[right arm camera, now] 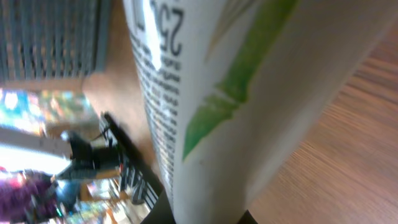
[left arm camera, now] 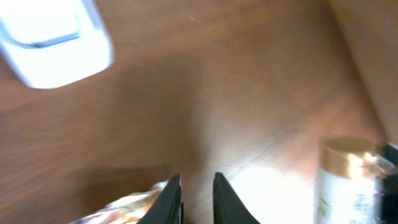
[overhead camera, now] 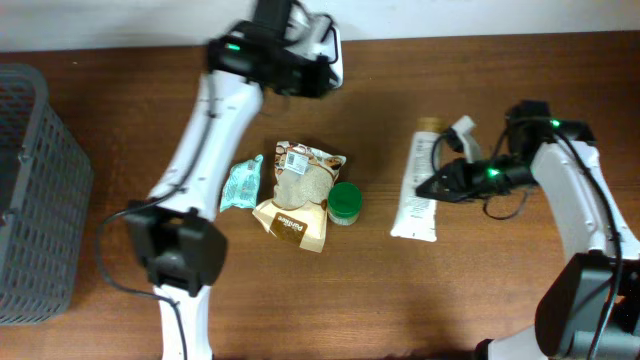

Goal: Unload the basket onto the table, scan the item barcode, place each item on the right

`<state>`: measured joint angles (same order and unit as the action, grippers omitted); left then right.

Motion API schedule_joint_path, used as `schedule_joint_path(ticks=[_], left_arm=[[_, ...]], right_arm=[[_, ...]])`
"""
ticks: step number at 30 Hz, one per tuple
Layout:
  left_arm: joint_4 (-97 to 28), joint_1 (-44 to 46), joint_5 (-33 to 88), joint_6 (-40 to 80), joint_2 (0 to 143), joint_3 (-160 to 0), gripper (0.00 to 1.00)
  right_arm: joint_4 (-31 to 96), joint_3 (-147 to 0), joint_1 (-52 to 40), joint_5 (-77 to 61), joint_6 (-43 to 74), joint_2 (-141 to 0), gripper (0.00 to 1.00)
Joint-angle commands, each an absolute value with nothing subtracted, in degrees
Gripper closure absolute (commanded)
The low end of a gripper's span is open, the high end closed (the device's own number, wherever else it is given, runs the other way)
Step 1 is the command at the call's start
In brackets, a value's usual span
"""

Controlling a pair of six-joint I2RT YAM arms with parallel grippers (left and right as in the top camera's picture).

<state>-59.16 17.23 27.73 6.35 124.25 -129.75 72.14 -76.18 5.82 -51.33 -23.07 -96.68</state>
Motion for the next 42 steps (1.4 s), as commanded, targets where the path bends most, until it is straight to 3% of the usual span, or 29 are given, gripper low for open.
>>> schedule_joint_path(ticks=[1,3,8,11,12,14,15,18,20,23,26,32,42], left_arm=[[-64.5,10.8,14.7,2.9,119.4,-130.8,0.79],[-68.3,6.6,13.2,2.9,119.0,-130.8,0.63],[-72.8,-0.4,13.2,2.9,119.0,-130.8,0.46],[-73.6,-0.7,13.0,2.9,119.0,-130.8,0.22],[-74.3,-0.6,12.8,2.9,119.0,-130.8,0.01],[-75.0,-0.6,12.6,2.9,119.0,-130.8,0.01],[-75.0,-0.6,12.6,2.9,119.0,-130.8,0.01],[-75.0,-0.6,12.6,2.9,119.0,-130.8,0.01],[-75.0,-0.6,12.6,2.9,119.0,-130.8,0.01],[-75.0,-0.6,12.6,2.9,119.0,-130.8,0.01],[-75.0,-0.6,12.6,2.9,119.0,-130.8,0.01],[-75.0,-0.6,12.6,2.9,119.0,-130.8,0.01],[-75.0,-0.6,12.6,2.9,119.0,-130.8,0.01]], right_arm=[[71.6,-82.0,-2.6,-59.9,-26.7,-95.1,0.96],[71.9,-85.1,-7.3,-60.0,-25.8,-95.1,0.96],[75.7,-95.0,-14.9,-61.1,-23.5,-95.1,0.96],[76.4,-96.9,-17.4,-64.8,-23.3,-95.1,0.96],[76.2,-96.9,-17.7,-64.3,-22.2,-95.1,0.96],[69.5,-98.9,-17.7,-49.3,-7.5,-95.3,0.96],[69.6,-103.0,-17.7,-43.4,-5.9,-96.4,0.96],[67.9,-120.2,-19.2,-17.4,-5.3,-106.0,0.96],[59.6,-121.8,-21.6,0.8,-5.8,-110.8,0.96],[43.5,-121.8,-24.7,21.9,-15.5,-118.8,0.96],[23.9,-121.8,-25.7,29.7,-33.9,-130.2,0.96],[8.6,-121.7,-25.9,38.1,-51.0,-140.2,0.96],[7.0,-121.7,-25.9,38.2,-53.4,-143.7,0.96]])
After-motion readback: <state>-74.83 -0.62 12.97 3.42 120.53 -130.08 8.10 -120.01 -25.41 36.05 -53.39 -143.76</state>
